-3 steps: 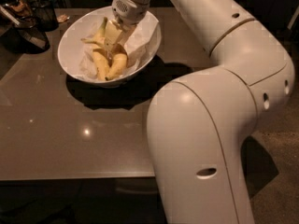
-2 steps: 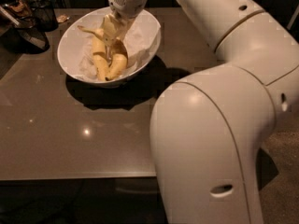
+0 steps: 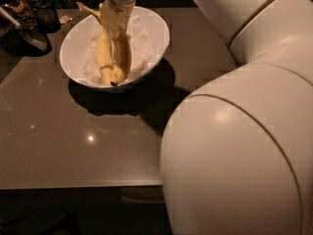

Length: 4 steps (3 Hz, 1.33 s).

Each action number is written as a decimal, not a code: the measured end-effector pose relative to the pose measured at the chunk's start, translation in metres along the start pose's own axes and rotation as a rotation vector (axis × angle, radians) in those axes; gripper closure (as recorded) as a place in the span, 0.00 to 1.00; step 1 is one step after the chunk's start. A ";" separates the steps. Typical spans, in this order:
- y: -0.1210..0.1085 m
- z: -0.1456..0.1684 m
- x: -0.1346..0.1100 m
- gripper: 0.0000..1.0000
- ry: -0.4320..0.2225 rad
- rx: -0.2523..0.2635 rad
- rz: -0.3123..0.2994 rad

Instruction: Pick banana from white bowl

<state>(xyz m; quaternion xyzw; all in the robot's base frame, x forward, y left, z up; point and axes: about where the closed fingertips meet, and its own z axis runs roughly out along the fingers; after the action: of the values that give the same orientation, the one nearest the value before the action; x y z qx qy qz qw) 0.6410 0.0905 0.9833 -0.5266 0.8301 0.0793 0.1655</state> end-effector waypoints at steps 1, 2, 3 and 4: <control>0.009 -0.016 -0.006 1.00 -0.008 0.031 -0.035; 0.008 -0.014 -0.011 1.00 -0.023 0.036 -0.035; 0.018 -0.034 -0.013 1.00 -0.064 0.086 -0.050; 0.035 -0.060 -0.012 1.00 -0.103 0.123 -0.077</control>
Offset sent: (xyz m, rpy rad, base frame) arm -0.0075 0.0034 0.0143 -0.0100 -0.0338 0.0184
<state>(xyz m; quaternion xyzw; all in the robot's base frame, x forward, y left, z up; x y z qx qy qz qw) 0.6025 0.0971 1.0418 -0.5422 0.8029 0.0485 0.2430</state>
